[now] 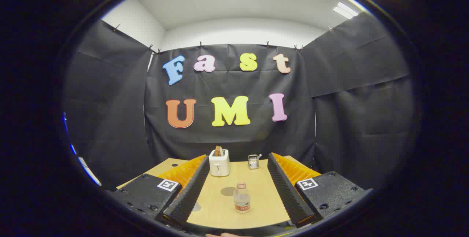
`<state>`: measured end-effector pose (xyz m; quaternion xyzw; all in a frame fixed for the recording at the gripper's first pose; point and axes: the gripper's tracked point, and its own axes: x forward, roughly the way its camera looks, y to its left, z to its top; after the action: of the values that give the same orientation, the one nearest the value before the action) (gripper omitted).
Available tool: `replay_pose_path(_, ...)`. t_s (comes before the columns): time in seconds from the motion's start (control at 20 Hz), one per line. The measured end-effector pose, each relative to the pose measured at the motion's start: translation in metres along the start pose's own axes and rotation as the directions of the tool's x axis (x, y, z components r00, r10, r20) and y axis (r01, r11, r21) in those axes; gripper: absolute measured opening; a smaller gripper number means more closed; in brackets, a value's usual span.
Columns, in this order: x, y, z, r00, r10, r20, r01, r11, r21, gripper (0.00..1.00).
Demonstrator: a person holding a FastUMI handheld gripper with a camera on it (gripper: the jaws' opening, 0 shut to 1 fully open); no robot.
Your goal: Take the bottle from table, then pour the juice into the cup, finally place the bottle on the coaster
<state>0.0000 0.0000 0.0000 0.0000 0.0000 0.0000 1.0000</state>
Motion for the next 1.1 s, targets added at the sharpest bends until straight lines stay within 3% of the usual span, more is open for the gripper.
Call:
replay_pose_path(0.75, -0.007, 0.005, 0.007, 1.000, -0.014, 0.017, 0.015, 1.000, -0.028, 1.00)
replay_pose_path(1.1, 0.008, 0.002, -0.020, 0.999, -0.013, -0.034, 0.013, 1.000, 0.005, 1.00)
